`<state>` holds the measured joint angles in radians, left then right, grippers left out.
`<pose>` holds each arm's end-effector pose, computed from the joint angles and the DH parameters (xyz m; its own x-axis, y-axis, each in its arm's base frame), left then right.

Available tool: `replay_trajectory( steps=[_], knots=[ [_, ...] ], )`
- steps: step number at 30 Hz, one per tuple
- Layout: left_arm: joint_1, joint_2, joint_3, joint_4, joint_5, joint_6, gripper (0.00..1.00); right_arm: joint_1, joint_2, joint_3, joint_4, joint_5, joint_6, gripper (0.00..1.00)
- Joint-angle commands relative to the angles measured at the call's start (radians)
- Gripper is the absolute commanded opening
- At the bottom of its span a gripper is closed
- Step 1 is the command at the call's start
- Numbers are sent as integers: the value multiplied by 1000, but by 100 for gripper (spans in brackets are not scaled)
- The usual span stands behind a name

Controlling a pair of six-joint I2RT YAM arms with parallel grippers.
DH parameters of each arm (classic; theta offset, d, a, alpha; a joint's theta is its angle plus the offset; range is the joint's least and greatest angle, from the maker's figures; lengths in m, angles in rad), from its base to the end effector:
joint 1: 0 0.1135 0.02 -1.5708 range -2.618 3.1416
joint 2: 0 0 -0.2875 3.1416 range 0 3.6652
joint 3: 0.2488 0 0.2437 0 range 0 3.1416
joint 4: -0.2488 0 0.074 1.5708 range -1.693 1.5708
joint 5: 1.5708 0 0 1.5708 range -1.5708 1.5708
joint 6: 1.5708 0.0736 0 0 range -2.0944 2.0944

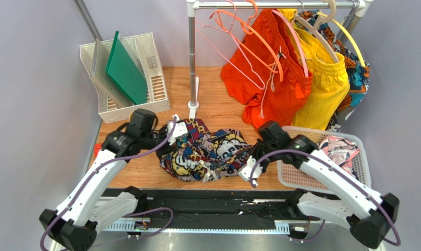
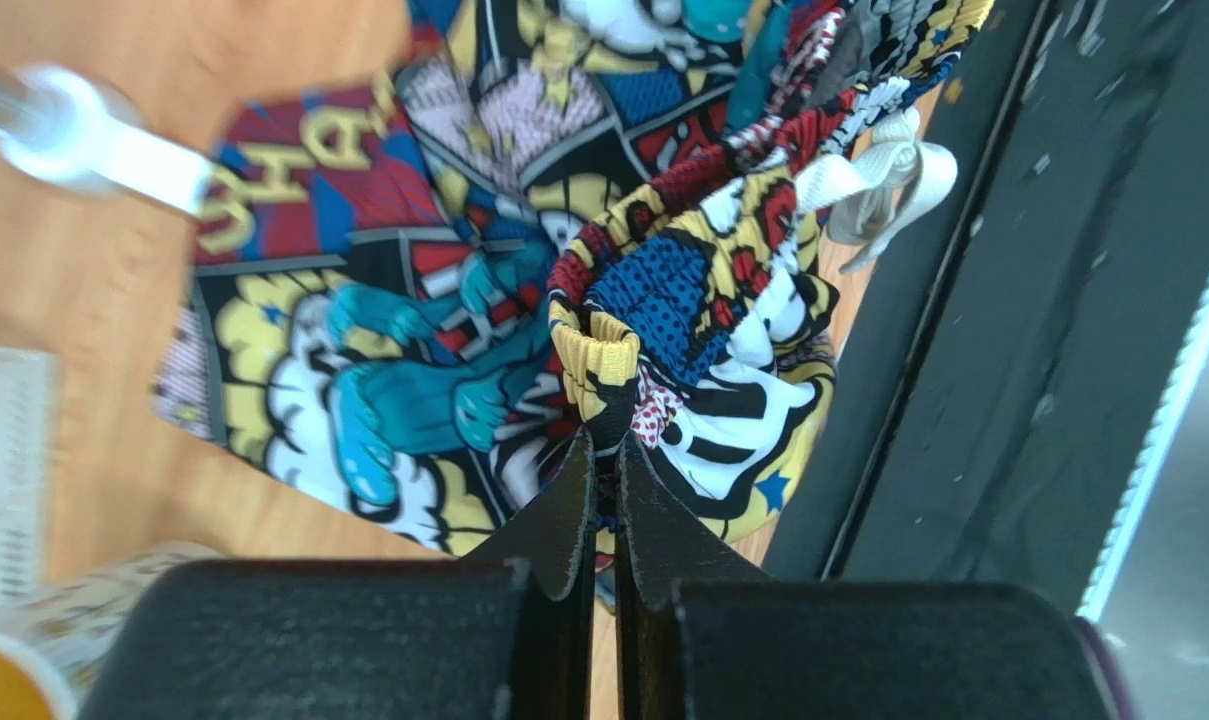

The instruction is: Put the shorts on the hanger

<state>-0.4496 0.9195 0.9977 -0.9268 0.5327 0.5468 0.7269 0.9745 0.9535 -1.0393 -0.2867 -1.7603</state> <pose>0.1345 -0.1064 0.3173 -0.2254 0.6061 -0.7628 0.9294 0.3685 0.0182 0.1107 0.1263 0.2803 0.8502 -0.5045 -0.1503 -0.5008 -0.6872 -0.5263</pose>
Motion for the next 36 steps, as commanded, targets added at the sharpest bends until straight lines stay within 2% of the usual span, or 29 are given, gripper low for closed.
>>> replay_trajectory(
  steps=[1,2,3,5,6,7,8,9,10,11,12,15,16,21,25,27,29,31,32,34,36],
  knots=[
    [2,-13,-125,222,-34,71,0,8,103,-113,329,-63,-109,0],
    [2,-19,-154,258,-33,93,0,6,127,-113,335,-68,-119,1],
    [2,-24,-201,259,-21,160,0,11,142,-111,332,-77,-119,6],
    [-1,-48,-237,211,33,246,0,23,152,-102,270,-92,-136,13],
    [-4,-70,-255,177,48,337,5,48,141,-107,246,-95,-140,21],
    [-14,-83,-263,101,76,387,19,60,95,-123,192,-104,-160,25],
    [-20,-96,-274,62,87,475,24,74,67,-137,165,-112,-168,36],
    [-23,-117,-277,19,99,522,28,103,29,-150,136,-121,-177,39],
    [-30,-125,-277,-69,114,565,38,120,-34,-168,72,-134,-188,45],
    [-34,-134,-271,-107,115,628,41,150,-71,-176,36,-140,-192,50],
    [-37,-136,-268,-130,110,627,45,161,-103,-180,6,-146,-188,55],
    [-37,-95,-213,-161,101,555,50,190,-194,-184,-31,-160,-76,67],
    [-37,-53,-171,-144,98,483,52,190,-203,-168,-9,-141,33,70],
    [-29,109,-38,-34,104,205,54,189,-80,-9,53,-83,469,67],
    [-2,208,50,17,141,78,55,189,4,77,48,-100,710,60],
    [37,219,99,58,167,-7,62,178,-25,103,62,-104,787,61],
    [43,191,140,113,181,-115,64,172,-92,123,113,-97,927,65],
    [42,171,173,210,182,-184,78,170,-126,168,172,-56,1069,69],
    [43,157,208,245,171,-261,81,167,-141,185,201,-22,1117,70],
    [43,159,260,310,150,-309,83,154,-129,268,273,87,1200,72],
    [43,180,356,319,118,-334,83,99,-53,370,286,116,1309,72]
  ],
)
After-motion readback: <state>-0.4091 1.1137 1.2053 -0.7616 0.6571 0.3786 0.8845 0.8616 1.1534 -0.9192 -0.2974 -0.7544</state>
